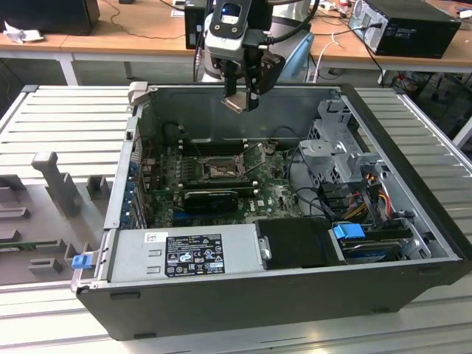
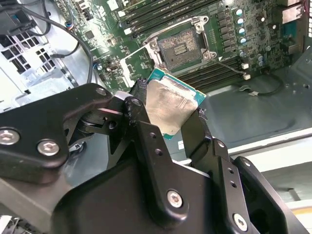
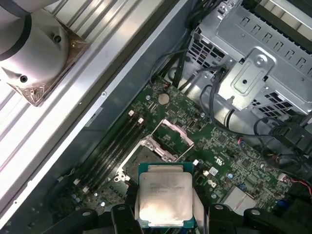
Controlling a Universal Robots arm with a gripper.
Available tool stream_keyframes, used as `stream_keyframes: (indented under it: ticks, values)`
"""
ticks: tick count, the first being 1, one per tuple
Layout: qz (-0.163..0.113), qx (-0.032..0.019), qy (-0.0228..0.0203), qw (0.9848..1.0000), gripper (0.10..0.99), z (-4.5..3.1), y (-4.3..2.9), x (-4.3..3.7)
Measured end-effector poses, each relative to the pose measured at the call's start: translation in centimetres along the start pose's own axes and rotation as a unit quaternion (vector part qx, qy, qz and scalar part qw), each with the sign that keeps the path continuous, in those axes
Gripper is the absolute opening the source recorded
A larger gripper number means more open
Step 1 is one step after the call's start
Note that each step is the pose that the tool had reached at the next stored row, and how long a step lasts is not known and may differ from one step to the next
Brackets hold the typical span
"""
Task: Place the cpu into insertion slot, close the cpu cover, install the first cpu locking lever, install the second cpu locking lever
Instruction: 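Place the cpu into insertion slot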
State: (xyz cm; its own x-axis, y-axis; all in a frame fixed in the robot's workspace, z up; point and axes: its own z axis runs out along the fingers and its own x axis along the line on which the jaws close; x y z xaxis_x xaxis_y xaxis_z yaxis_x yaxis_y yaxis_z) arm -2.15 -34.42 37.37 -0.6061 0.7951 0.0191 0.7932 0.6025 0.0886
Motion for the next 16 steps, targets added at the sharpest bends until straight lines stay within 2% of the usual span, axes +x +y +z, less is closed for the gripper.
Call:
stream_keyframes:
  ticks: [5,9,14,16]
  values:
    - [0.036,-0.0007,-0.0032,0.9993,0.529,0.07,-0.01,0.0]
    - [0.081,-0.0014,-0.0072,0.9967,0.529,0.23,-0.02,-0.01]
    - [0.104,-0.0018,-0.0091,0.9946,0.529,0.3,-0.03,-0.01]
    - [0.116,-0.002,-0.0102,0.9933,0.529,0.33,-0.03,-0.01]
